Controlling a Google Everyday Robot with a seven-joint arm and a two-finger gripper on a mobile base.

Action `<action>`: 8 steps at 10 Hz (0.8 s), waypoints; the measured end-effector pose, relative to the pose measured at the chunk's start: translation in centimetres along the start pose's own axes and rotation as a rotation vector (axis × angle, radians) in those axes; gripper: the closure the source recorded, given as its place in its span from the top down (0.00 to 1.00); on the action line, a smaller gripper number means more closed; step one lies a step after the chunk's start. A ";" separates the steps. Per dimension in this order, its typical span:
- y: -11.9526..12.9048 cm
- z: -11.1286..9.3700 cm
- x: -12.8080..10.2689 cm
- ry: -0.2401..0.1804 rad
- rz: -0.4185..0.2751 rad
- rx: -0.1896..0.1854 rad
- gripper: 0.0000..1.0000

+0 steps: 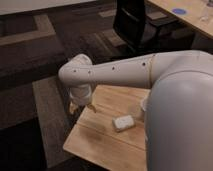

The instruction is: Knock the eraser over

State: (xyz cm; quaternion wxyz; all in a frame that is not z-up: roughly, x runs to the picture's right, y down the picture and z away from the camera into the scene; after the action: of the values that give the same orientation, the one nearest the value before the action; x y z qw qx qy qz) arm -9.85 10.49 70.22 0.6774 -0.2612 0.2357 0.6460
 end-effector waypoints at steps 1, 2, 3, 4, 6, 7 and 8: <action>-0.3 0.0 0.5 -0.005 0.018 -0.018 0.65; -1.5 -0.4 1.3 -0.014 0.050 -0.037 0.65; -2.3 -0.7 1.8 -0.021 0.071 -0.046 0.65; -3.7 -0.9 2.5 -0.026 0.097 -0.048 0.65; -9.8 -1.0 4.7 -0.021 0.170 -0.017 0.65; -13.3 -1.3 5.8 -0.024 0.195 0.011 0.65; -16.4 -1.6 6.9 -0.031 0.227 0.041 0.65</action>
State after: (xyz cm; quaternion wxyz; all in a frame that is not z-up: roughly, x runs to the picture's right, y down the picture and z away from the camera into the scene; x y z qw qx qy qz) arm 6.90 14.16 65.29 0.6086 -0.2089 0.2667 0.7176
